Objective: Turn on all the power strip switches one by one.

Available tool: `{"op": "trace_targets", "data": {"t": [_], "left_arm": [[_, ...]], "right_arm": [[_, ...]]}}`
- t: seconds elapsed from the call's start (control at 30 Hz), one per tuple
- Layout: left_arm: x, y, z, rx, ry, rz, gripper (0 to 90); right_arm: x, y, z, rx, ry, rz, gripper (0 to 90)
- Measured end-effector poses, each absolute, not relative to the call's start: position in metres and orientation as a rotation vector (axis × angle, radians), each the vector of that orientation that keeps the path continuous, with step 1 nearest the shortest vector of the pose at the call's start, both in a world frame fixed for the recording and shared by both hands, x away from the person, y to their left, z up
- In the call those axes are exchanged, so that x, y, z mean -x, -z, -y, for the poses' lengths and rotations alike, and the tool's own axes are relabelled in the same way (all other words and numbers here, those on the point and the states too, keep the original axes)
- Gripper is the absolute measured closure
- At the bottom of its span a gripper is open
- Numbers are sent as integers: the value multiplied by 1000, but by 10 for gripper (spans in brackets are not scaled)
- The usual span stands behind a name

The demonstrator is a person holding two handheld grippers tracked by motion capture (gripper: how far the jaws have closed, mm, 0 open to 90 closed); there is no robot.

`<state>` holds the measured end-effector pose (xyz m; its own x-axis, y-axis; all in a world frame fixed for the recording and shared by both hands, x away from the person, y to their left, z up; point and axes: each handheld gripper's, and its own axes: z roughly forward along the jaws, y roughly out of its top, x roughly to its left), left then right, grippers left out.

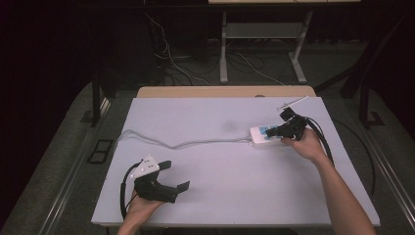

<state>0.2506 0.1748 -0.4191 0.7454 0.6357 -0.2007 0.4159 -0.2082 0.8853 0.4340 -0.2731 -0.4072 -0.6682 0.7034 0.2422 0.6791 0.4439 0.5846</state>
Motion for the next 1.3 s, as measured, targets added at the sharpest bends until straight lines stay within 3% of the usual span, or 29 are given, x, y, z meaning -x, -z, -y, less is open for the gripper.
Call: {"op": "trace_targets", "data": {"t": [1.3], "left_arm": [[-249,420,-174,-1843,-251,-811,0]], "right_arm": [[-432,417,277,-1202,-1030,-2645,900]]}}
